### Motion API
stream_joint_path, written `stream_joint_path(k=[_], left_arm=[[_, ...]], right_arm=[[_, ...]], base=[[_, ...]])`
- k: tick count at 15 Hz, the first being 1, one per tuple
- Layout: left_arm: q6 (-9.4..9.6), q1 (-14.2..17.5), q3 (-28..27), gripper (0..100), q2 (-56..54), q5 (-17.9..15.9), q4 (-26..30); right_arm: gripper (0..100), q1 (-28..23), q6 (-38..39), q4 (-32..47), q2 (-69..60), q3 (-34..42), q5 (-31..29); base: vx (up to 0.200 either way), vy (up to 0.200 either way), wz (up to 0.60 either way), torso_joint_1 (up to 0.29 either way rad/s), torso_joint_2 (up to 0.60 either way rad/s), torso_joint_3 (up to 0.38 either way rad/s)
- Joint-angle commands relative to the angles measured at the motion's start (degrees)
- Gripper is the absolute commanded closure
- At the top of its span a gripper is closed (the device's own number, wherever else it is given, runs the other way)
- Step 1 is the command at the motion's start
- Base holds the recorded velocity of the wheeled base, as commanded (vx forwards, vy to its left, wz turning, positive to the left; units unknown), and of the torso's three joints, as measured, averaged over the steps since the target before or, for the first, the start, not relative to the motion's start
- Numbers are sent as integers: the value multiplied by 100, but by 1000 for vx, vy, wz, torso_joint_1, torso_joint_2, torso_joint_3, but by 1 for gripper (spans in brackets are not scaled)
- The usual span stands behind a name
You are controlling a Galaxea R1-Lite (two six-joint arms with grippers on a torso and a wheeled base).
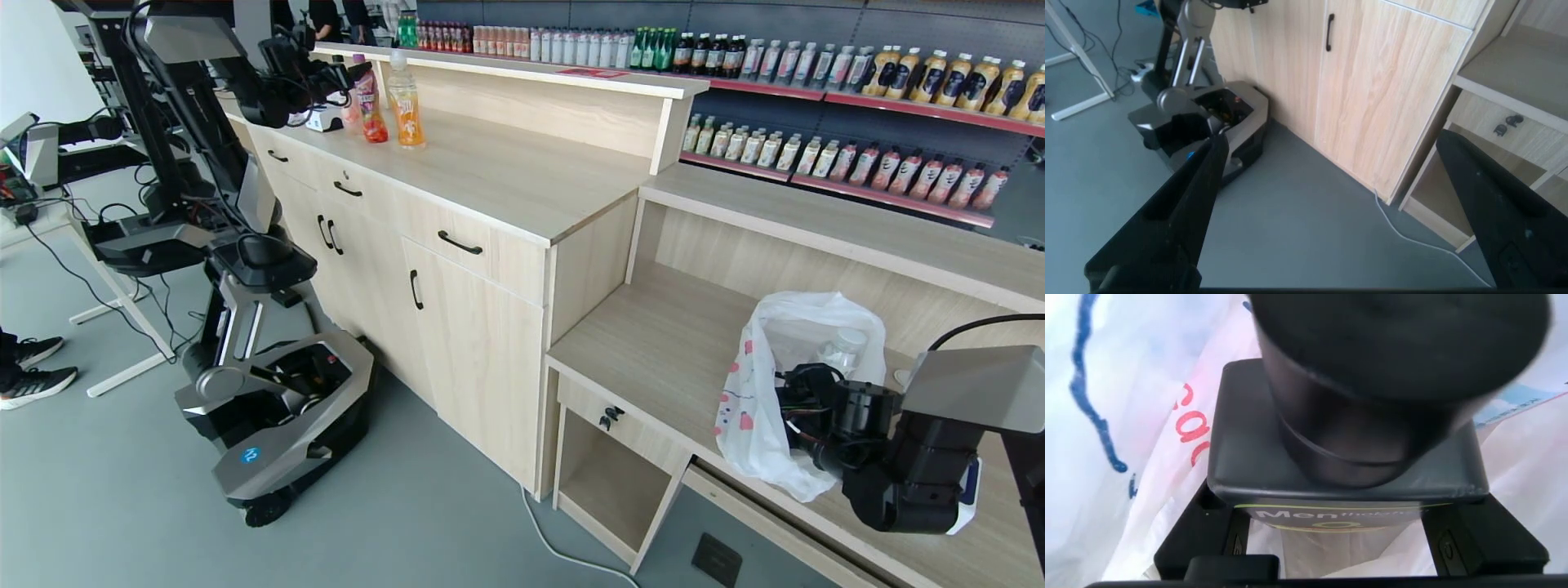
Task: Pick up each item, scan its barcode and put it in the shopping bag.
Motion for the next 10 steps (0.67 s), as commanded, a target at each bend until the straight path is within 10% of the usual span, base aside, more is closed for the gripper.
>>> stream_joint_path(k=[1,7,8,10], left_arm=[[-2,4,0,0,-2,2,-1],[-2,4,0,0,-2,2,-1],[-2,4,0,0,-2,2,-1],[-2,4,0,0,-2,2,-1]], right_arm=[[100,-5,-2,-3,80,8,1],[100,-22,-2,-126,124,52,10],[0,-40,-2,-135,106,52,10],[0,-57,-2,-135,27,60,10]], base=[[0,0,0,0,0,0],[0,0,0,0,0,0],[0,0,0,0,0,0],[0,0,0,0,0,0]])
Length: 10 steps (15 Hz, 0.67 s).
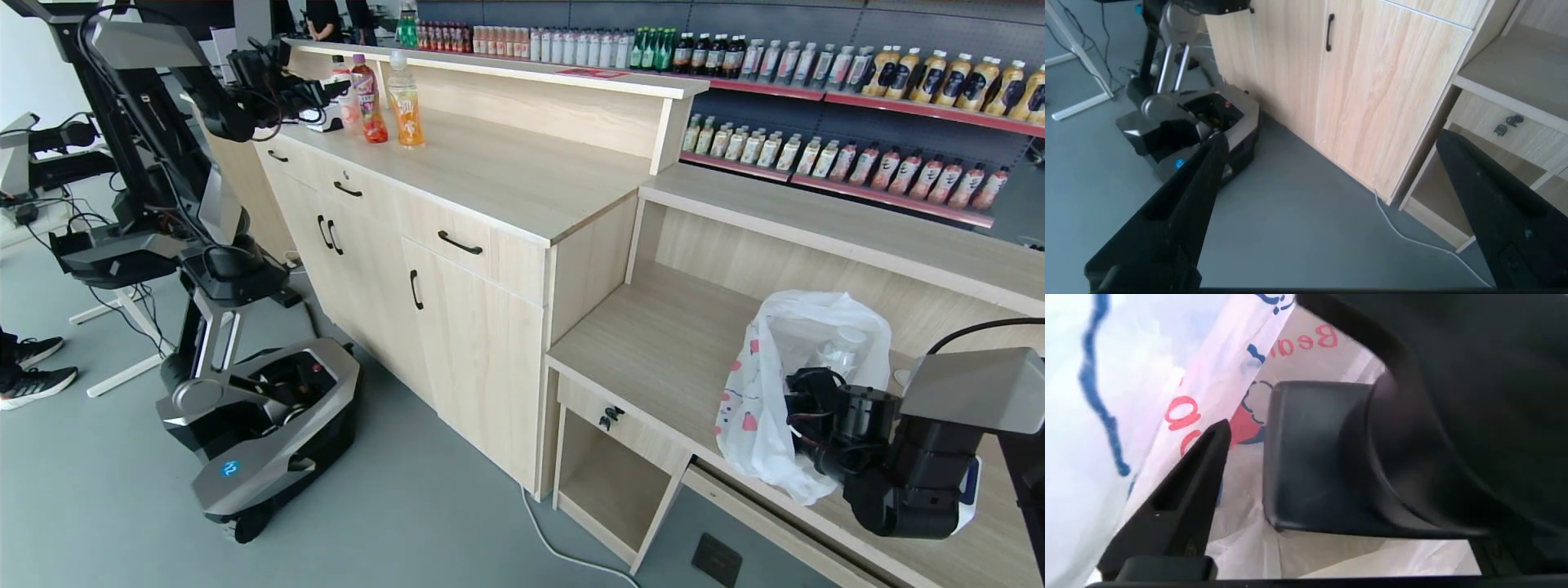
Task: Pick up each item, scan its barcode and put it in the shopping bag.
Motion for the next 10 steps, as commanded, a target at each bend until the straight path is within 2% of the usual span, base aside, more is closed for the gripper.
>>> stream_joint_path(k=[1,4,10], left_arm=[[-4,-1,0,0,-2,2,-1],[-4,-1,0,0,-2,2,-1],[-4,-1,0,0,-2,2,-1]], right_arm=[[0,-20,-10,36,-286,-4,16],[0,-29,-107,132,-1112,136,544],[0,-73,-872,458,-2650,488,1352]], base=[[0,0,0,0,0,0],[0,0,0,0,0,0],[0,0,0,0,0,0]])
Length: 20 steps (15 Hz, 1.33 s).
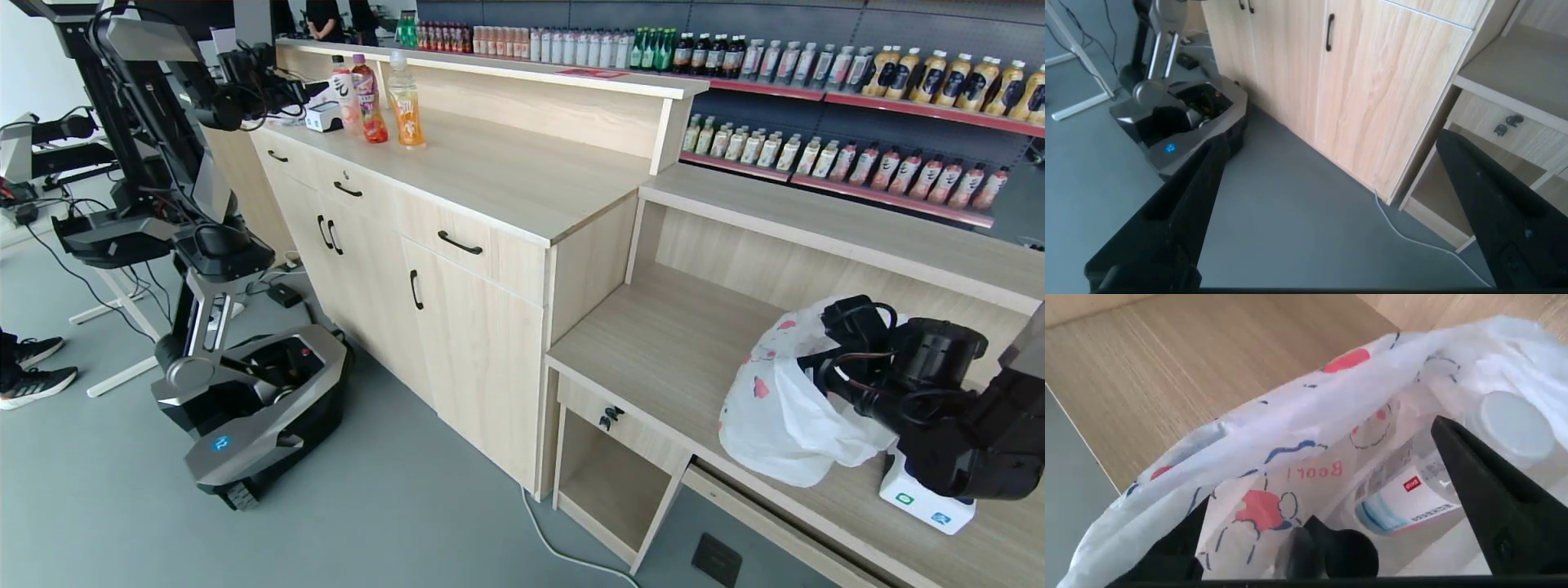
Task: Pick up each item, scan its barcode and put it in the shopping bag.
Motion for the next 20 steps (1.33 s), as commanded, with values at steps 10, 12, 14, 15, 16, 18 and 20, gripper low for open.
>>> stream_joint_path(k=[10,12,14,15,16,18,20], left_arm=[[-2,1,0,0,-2,2,-1],[-2,1,0,0,-2,2,-1],[-2,1,0,0,-2,2,-1],[-2,1,0,0,-2,2,-1],[-2,1,0,0,-2,2,-1],[-2,1,0,0,-2,2,-1],[-2,1,0,0,-2,2,-1]], right_arm=[[0,-179,-1003,58,-349,441,103],[0,-170,-1021,40,-402,406,103],[0,-249,-1012,5,-789,248,103],[0,-372,-1012,14,-1061,195,103],[0,-557,-1003,119,-1527,160,68],[0,-847,-959,567,-2309,239,-477],[0,-891,-300,1350,-3347,634,-1312]], base=[[0,0,-540,1,1,1],[0,0,-600,0,2,0],[0,0,-600,2,2,-5],[0,0,-600,-2,2,-2],[0,0,-600,-2,7,7],[0,0,-600,2,2,2],[0,0,-300,1,1,1]])
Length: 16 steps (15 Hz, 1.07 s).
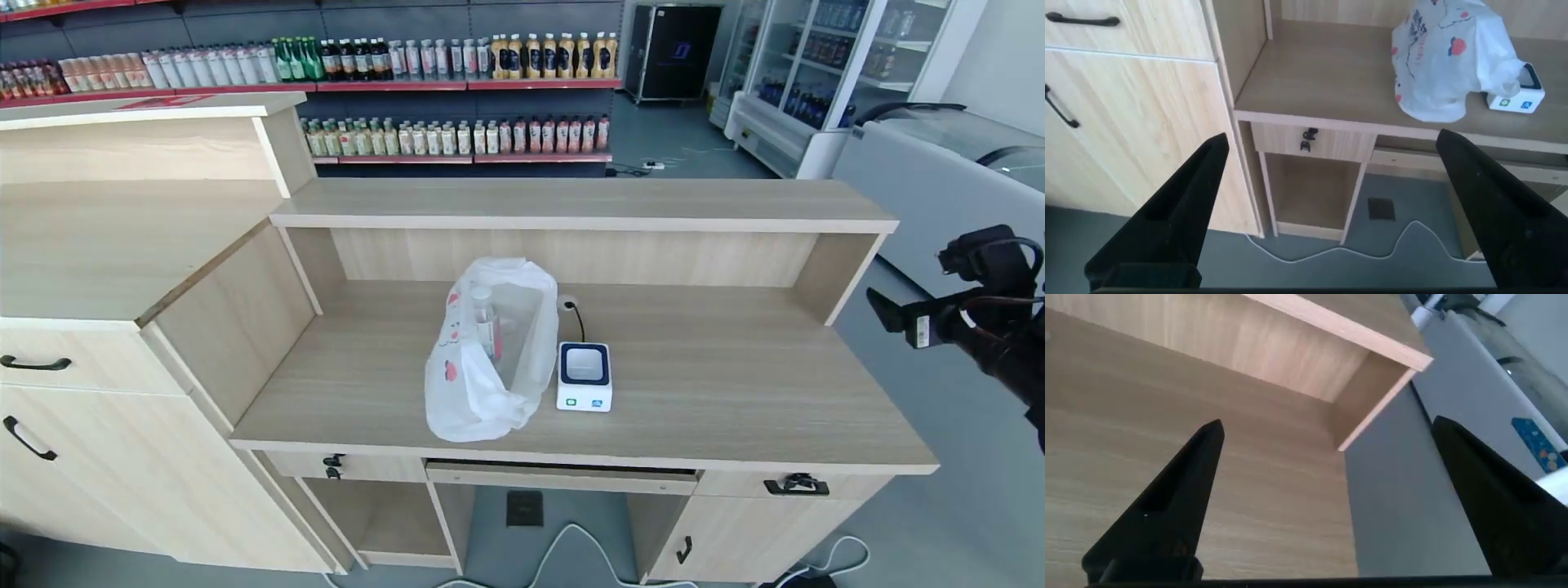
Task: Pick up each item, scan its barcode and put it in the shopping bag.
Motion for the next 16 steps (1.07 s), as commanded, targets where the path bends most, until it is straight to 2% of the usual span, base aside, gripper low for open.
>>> stream_joint_path(k=[1,2,3,4,5,7,9,11,12,13,14,16], left_arm=[[-2,1,0,0,-2,2,-1],[-2,1,0,0,-2,2,-1],[-2,1,0,0,-2,2,-1],[-2,1,0,0,-2,2,-1],[-2,1,0,0,-2,2,-1],[-2,1,0,0,-2,2,-1],[-2,1,0,0,-2,2,-1],[-2,1,0,0,-2,2,-1],[-2,1,0,0,-2,2,-1],[-2,1,0,0,-2,2,-1],[-2,1,0,0,-2,2,-1],[-2,1,0,0,-2,2,-1]], right_arm=[[0,-165,713,670,-1748,878,-655],[0,-253,818,776,-2284,1476,-646],[0,-218,1108,1250,-2899,1836,-699],[0,-165,1346,1663,-3189,1792,-760],[0,-112,1811,2498,-3770,1871,-971],[0,-112,1811,2656,-4394,2759,-971],[0,240,1785,2674,-5316,3673,-980],[0,547,1847,3913,-6749,3673,-1006],[0,626,1864,4274,-7206,3673,-998],[0,644,1785,5627,-8674,3673,-980],[0,635,1794,6585,-9623,3673,-989],[0,635,2225,6497,-9737,3673,-1068]], base=[[0,0,0,0,0,0],[0,0,0,0,0,0],[0,0,0,0,0,0],[0,0,0,0,0,0],[0,0,0,0,0,0],[0,0,0,0,0,0],[0,0,0,0,0,0],[0,0,0,0,0,0],[0,0,0,0,0,0],[0,0,0,0,0,0],[0,0,0,0,0,0],[0,0,0,0,0,0]])
